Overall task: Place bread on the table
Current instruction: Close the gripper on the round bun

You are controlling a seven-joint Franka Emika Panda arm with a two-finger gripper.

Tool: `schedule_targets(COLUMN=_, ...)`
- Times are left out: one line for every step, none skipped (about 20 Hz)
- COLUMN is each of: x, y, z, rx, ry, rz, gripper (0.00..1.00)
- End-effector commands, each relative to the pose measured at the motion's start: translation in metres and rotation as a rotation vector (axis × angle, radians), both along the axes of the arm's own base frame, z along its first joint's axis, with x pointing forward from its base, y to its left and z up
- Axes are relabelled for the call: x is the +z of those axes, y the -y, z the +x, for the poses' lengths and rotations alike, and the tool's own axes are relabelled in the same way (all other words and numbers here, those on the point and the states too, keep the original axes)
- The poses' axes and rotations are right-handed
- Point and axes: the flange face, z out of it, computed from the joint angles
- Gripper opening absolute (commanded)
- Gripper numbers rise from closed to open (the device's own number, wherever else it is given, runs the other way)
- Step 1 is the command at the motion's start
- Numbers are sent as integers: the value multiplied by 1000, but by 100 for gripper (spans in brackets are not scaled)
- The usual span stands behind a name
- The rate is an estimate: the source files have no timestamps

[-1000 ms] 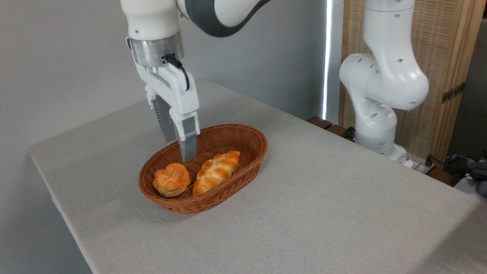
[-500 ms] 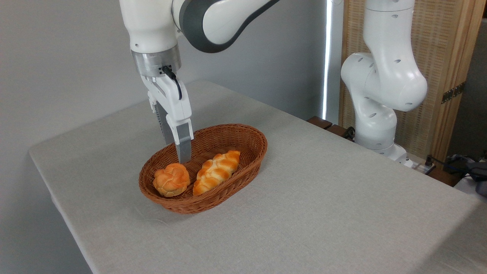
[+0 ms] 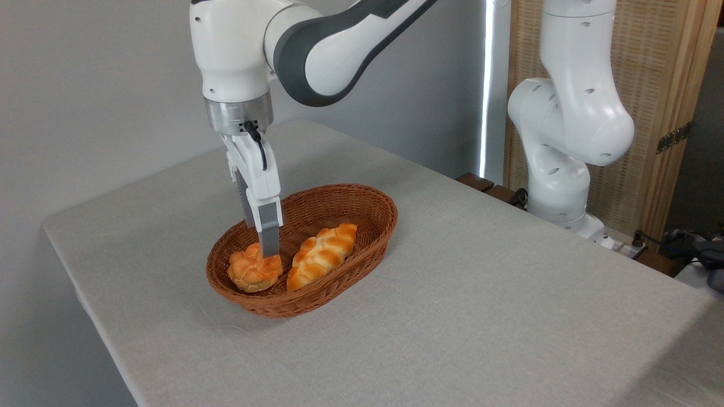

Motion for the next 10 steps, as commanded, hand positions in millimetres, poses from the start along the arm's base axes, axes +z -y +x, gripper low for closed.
schedule_targets(x=-12, y=0, z=8, rx=-29, ry=37, rz=-6, gripper=100)
schedule_targets(x=-17, y=1, z=10, rx=-29, ry=38, rz=-4, gripper=100)
schedule_targets(x=-20, y=1, z=12, rx=-27, ry=46, rz=-6, gripper=100)
schedule_targets(x=-23, y=2, z=14, rx=-29, ry=50, rz=-6, gripper=100)
schedule_targets(x=-27, y=3, z=15, rx=-31, ry=49, rz=-4, gripper=100)
schedule_targets(x=-27, y=3, z=15, rx=-32, ry=47, rz=-4, gripper=100)
schedule_targets(x=-31, y=4, z=14, rx=-34, ry=40, rz=-2, gripper=100)
schedule_targets(x=-35, y=4, z=13, rx=-36, ry=34, rz=0, gripper=100)
schedule_targets(x=-36, y=4, z=13, rx=-35, ry=33, rz=0, gripper=100)
schedule_targets(x=-38, y=3, z=12, rx=-36, ry=29, rz=3, gripper=100)
